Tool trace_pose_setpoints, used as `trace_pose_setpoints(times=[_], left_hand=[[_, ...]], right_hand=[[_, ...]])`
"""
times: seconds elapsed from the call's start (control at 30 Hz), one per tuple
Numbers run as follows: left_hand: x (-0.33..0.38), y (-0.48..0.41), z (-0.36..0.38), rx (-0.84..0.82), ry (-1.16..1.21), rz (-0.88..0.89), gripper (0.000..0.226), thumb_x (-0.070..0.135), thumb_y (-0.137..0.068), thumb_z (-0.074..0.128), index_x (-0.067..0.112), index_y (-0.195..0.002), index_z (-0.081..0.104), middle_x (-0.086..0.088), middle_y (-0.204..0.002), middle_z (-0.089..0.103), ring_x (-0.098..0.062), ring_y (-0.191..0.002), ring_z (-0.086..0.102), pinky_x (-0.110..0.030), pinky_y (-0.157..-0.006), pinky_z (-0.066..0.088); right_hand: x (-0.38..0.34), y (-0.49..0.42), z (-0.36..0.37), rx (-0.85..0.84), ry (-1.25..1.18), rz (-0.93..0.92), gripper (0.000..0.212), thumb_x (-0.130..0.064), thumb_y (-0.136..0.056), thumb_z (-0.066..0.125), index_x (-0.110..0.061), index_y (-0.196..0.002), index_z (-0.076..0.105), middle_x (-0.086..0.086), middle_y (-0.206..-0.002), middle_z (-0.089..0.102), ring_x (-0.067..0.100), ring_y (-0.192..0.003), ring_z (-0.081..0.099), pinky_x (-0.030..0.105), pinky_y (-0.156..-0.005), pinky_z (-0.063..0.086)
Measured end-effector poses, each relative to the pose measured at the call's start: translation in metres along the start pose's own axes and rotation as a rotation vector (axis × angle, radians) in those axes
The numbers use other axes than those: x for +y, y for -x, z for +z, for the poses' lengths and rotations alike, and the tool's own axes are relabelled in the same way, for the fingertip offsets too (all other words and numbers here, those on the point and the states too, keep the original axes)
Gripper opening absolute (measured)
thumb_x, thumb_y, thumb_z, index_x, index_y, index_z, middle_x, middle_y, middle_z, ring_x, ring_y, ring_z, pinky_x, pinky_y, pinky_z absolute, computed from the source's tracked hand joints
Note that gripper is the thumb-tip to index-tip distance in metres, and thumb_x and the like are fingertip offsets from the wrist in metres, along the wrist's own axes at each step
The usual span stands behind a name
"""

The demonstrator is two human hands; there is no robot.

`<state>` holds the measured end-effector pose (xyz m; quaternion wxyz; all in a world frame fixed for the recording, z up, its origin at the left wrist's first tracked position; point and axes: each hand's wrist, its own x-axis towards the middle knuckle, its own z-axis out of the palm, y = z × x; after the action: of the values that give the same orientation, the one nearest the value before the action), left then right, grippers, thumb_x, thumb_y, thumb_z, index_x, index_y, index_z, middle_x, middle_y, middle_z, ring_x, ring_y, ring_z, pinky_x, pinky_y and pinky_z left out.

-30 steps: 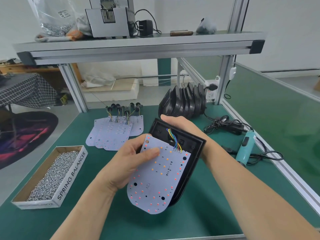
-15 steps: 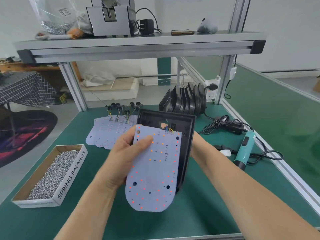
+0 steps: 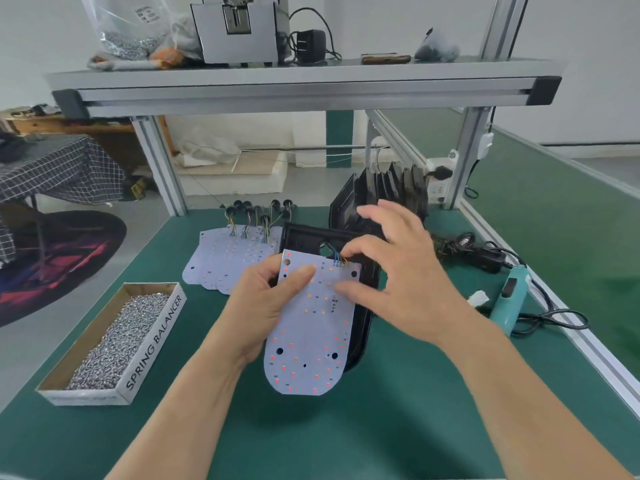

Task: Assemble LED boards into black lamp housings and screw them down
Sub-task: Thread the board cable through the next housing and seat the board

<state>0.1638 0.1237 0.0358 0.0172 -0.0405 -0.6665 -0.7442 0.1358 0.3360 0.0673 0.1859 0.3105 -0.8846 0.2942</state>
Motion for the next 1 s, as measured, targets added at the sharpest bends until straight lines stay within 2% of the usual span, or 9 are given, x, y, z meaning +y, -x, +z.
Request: trace_pose_setpoints(times=[0.1, 0.33, 0.47, 0.53, 0.6, 0.7, 0.8, 0.9, 1.0], left_hand=[[-0.003, -0.002, 0.004, 0.059, -0.036, -0.024, 0.058, 0.048, -0.085, 0.075, -0.006, -0.101, 0.062, -0.035, -0.092, 0.063, -0.033, -0.080, 0.058, -0.061, -0.074, 0.051], [-0.001, 0.001, 0.007, 0.064, -0.204, 0.040, 0.078, 0.067, -0.088, 0.049, -0.010, -0.098, 0.051, -0.009, -0.088, 0.056, -0.023, -0.079, 0.051, -0.040, -0.074, 0.042], [-0.010, -0.001, 0.005, 0.048, -0.280, -0.020, 0.074, 0.083, -0.087, 0.026, 0.029, -0.119, 0.067, 0.025, -0.116, 0.070, 0.014, -0.108, 0.060, -0.008, -0.090, 0.044], [-0.015, 0.001, 0.006, 0.031, -0.269, 0.008, 0.076, 0.088, -0.084, 0.024, 0.043, -0.136, 0.056, 0.030, -0.137, 0.056, 0.017, -0.130, 0.042, -0.017, -0.110, 0.035], [-0.017, 0.002, 0.010, 0.026, -0.291, 0.072, 0.047, 0.081, -0.089, 0.026, 0.061, -0.122, 0.052, 0.043, -0.120, 0.054, 0.023, -0.115, 0.045, -0.010, -0.101, 0.037], [-0.021, 0.002, 0.018, 0.106, -0.290, 0.148, 0.017, 0.061, -0.098, 0.036, 0.057, -0.114, 0.042, 0.030, -0.095, 0.056, 0.013, -0.083, 0.052, -0.002, -0.072, 0.041], [-0.025, 0.001, 0.021, 0.316, -0.198, 0.181, 0.026, 0.045, -0.104, 0.048, 0.051, -0.128, 0.039, 0.013, -0.086, 0.054, 0.010, -0.064, 0.047, -0.001, -0.060, 0.040], [-0.026, 0.002, 0.022, 0.363, -0.128, 0.130, 0.029, 0.051, -0.099, 0.054, 0.023, -0.106, 0.057, 0.022, -0.069, 0.050, 0.002, -0.062, 0.045, -0.013, -0.063, 0.042], [-0.024, 0.006, 0.022, 0.302, -0.018, 0.032, 0.043, 0.060, -0.087, 0.062, 0.017, -0.086, 0.063, 0.009, -0.084, 0.065, -0.016, -0.077, 0.060, -0.034, -0.077, 0.049]], right_hand=[[0.000, 0.000, 0.004, -0.100, -0.061, 0.097, 0.033, -0.040, -0.086, 0.077, -0.018, -0.108, 0.067, -0.003, -0.158, 0.029, 0.008, -0.152, 0.002, 0.043, -0.122, 0.014], [-0.004, -0.013, 0.011, -0.084, -0.293, 0.226, 0.016, -0.021, -0.087, 0.078, -0.020, -0.079, 0.064, -0.010, -0.136, 0.046, 0.007, -0.137, 0.029, 0.009, -0.107, 0.018], [-0.002, -0.018, 0.014, 0.065, -0.576, 0.300, 0.018, -0.013, -0.089, 0.075, -0.021, -0.076, 0.064, -0.014, -0.124, 0.053, 0.013, -0.127, 0.047, 0.032, -0.110, 0.033], [-0.002, -0.015, 0.023, 0.198, -0.636, 0.303, 0.016, -0.010, -0.090, 0.073, -0.017, -0.079, 0.065, -0.012, -0.122, 0.054, 0.014, -0.126, 0.049, 0.032, -0.106, 0.037], [-0.004, -0.012, 0.031, 0.305, -0.682, 0.306, 0.018, -0.008, -0.092, 0.071, -0.019, -0.079, 0.064, -0.009, -0.119, 0.056, 0.014, -0.123, 0.052, 0.029, -0.103, 0.039], [-0.002, -0.011, 0.036, 0.375, -0.635, 0.278, 0.010, -0.013, -0.090, 0.070, -0.016, -0.083, 0.065, -0.008, -0.115, 0.057, 0.015, -0.119, 0.054, 0.025, -0.103, 0.039], [-0.002, -0.009, 0.033, 0.312, -0.439, 0.173, 0.008, -0.018, -0.087, 0.071, -0.014, -0.085, 0.065, -0.008, -0.116, 0.056, 0.012, -0.122, 0.047, 0.013, -0.103, 0.029], [-0.001, -0.003, 0.031, 0.322, -0.312, 0.063, 0.011, -0.008, -0.087, 0.076, -0.008, -0.085, 0.065, 0.002, -0.119, 0.056, 0.013, -0.124, 0.044, 0.017, -0.106, 0.028], [-0.005, 0.002, 0.031, 0.363, -0.287, 0.000, 0.029, -0.004, -0.086, 0.076, -0.011, -0.112, 0.066, 0.001, -0.131, 0.047, 0.018, -0.130, 0.045, 0.029, -0.107, 0.038]])
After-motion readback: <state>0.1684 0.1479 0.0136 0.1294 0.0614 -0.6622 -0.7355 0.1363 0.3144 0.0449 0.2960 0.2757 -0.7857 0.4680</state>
